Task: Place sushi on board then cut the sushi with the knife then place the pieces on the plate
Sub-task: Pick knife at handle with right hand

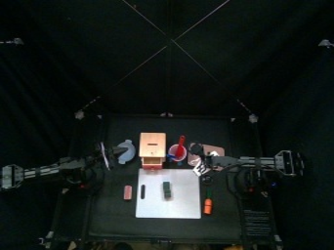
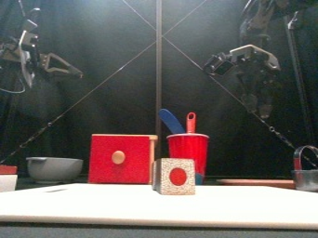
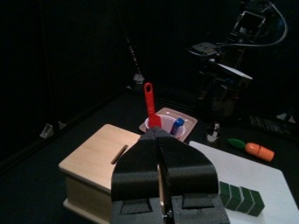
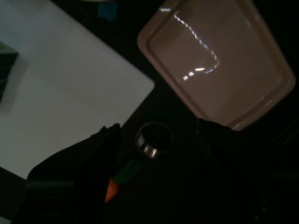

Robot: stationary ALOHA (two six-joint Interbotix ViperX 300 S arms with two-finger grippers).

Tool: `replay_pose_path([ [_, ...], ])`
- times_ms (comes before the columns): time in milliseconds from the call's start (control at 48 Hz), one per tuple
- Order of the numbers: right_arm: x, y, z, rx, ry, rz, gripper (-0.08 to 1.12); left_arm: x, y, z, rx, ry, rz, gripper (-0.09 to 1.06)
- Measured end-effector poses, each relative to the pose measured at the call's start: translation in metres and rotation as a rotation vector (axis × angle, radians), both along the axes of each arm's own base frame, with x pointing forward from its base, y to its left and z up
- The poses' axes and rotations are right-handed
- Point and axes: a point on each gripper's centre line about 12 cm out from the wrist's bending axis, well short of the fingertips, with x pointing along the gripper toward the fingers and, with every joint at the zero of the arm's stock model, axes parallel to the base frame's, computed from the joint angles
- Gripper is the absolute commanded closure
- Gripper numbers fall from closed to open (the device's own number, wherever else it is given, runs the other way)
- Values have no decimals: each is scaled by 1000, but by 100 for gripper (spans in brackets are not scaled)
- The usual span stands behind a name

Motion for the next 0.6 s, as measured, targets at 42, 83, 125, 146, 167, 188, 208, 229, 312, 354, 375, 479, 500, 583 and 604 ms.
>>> replay_pose_path([
  [42, -1, -9, 2, -19, -22, 30, 6, 0, 1, 2, -11, -9, 5, 86],
  [83, -2, -18, 3, -31, -39, 60, 6, 0, 1, 3, -16, -14, 8, 86],
  [125, -3, -25, 3, -22, -50, 86, 6, 0, 2, 4, -23, -20, 11, 86],
  [146, -2, -27, 3, -13, -52, 91, 6, 0, 2, 4, -27, -21, 13, 86],
  [167, -2, -29, 2, -3, -51, 100, 6, 0, 2, 4, -30, -22, 14, 86],
  [188, -1, -32, 2, 9, -54, 115, 6, 0, 2, 4, -35, -26, 16, 86],
  [208, 1, -34, 1, 22, -55, 129, 6, 0, 2, 4, -38, -27, 17, 86],
  [229, 2, -36, 0, 34, -54, 139, 6, 0, 3, 4, -43, -28, 19, 86],
  [312, 8, -47, -1, 57, -60, 177, 6, 0, 4, 4, -62, -35, 27, 86],
  [354, 11, -53, 1, 56, -62, 195, 6, 0, 4, 5, -67, -39, 29, 86],
  [375, 13, -57, 1, 52, -61, 202, 6, -1, 4, 4, -71, -39, 31, 86],
  [479, 19, -74, 7, 36, -52, 227, 6, -1, 4, 4, -74, -40, 33, 86],
  [500, 20, -78, 9, 35, -48, 231, 6, -1, 4, 4, -74, -40, 33, 86],
  [583, 26, -91, 12, 46, -24, 258, 6, -1, 4, 4, -74, -40, 32, 86],
  [604, 27, -94, 12, 55, -18, 262, 6, -1, 5, 4, -75, -40, 34, 86],
])
